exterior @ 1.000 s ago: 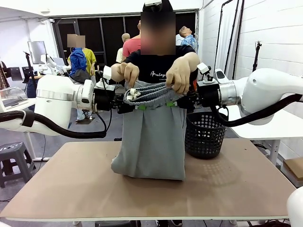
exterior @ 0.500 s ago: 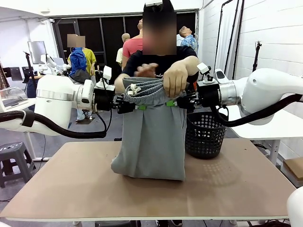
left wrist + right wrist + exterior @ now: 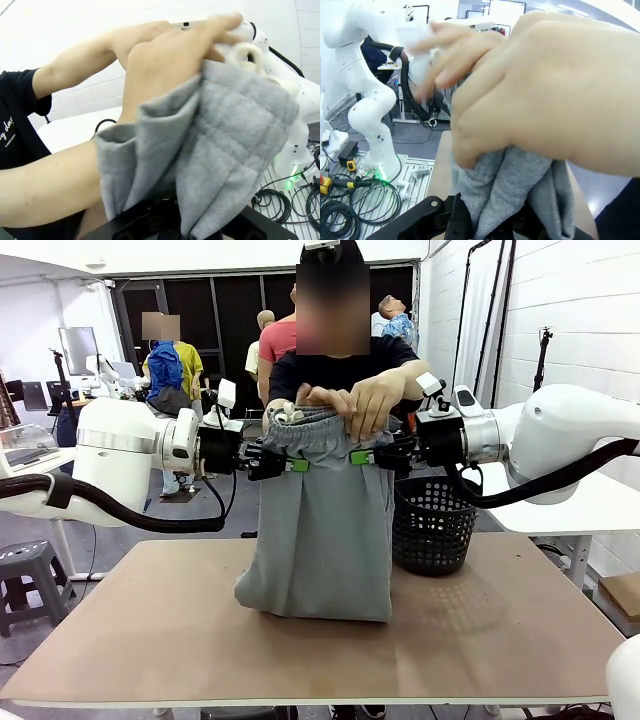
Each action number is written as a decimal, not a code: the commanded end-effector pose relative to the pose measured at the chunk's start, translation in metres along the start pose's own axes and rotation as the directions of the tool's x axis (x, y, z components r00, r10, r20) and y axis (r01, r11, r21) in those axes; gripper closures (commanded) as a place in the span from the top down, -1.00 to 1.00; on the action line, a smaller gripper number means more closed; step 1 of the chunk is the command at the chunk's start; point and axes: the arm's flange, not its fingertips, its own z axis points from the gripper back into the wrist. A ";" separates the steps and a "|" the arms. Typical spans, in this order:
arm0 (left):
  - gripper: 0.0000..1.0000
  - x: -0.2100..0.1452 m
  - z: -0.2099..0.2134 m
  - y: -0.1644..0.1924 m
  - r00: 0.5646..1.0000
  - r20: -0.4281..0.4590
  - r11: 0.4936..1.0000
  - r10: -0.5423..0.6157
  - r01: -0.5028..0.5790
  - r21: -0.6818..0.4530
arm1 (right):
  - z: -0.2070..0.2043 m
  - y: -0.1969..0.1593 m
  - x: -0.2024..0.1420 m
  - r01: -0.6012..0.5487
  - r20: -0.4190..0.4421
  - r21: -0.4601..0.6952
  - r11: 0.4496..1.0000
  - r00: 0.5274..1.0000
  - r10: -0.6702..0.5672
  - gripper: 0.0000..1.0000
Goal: Fold the training pants.
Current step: Release the ends of the Training pants and then grab the overlapped ends.
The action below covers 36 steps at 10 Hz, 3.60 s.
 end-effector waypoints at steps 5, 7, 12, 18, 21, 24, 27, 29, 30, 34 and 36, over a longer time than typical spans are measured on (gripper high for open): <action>-1.00 0.002 0.001 0.000 1.000 0.007 1.000 -0.001 0.001 0.001 | -0.002 0.003 0.001 -0.005 -0.003 0.003 1.000 1.000 0.005 -1.00; -1.00 0.002 0.001 0.000 1.000 0.007 1.000 -0.001 0.001 0.001 | -0.002 0.003 0.001 -0.005 -0.003 0.003 1.000 1.000 0.005 -1.00; -1.00 0.002 0.001 0.000 1.000 0.007 1.000 -0.001 0.001 0.001 | -0.002 0.003 0.001 -0.005 -0.003 0.003 1.000 1.000 0.005 -1.00; -1.00 0.002 0.001 0.000 1.000 0.007 1.000 -0.001 0.001 0.001 | -0.002 0.003 0.001 -0.005 -0.003 0.003 1.000 1.000 0.005 -1.00; -1.00 0.002 0.001 0.000 1.000 0.007 1.000 -0.001 0.001 0.001 | -0.002 0.003 0.001 -0.005 -0.003 0.003 1.000 1.000 0.005 -1.00; -0.87 0.000 0.000 0.000 1.000 -0.001 1.000 -0.001 0.001 0.001 | 0.000 0.000 0.000 0.010 -0.002 0.000 1.000 1.000 -0.010 -0.84; 0.33 0.001 0.002 -0.001 1.000 0.016 1.000 0.004 -0.004 0.006 | -0.002 0.001 0.001 0.021 -0.011 -0.003 1.000 1.000 -0.021 0.35; 1.00 0.003 0.003 -0.001 1.000 0.019 1.000 0.009 -0.009 0.007 | -0.003 0.000 0.002 0.026 -0.010 0.000 1.000 1.000 -0.026 1.00; 1.00 0.004 0.003 -0.001 1.000 0.018 1.000 0.010 -0.010 0.006 | -0.004 0.000 0.002 0.026 -0.011 0.002 1.000 1.000 -0.026 1.00; 1.00 0.008 0.001 0.001 1.000 0.016 1.000 0.011 -0.011 -0.012 | -0.002 -0.001 0.003 0.032 -0.026 -0.001 0.999 0.999 -0.032 1.00; 1.00 0.008 0.000 0.002 1.000 0.021 1.000 0.018 -0.017 -0.019 | -0.002 -0.003 0.003 0.042 -0.030 0.000 0.999 0.999 -0.042 1.00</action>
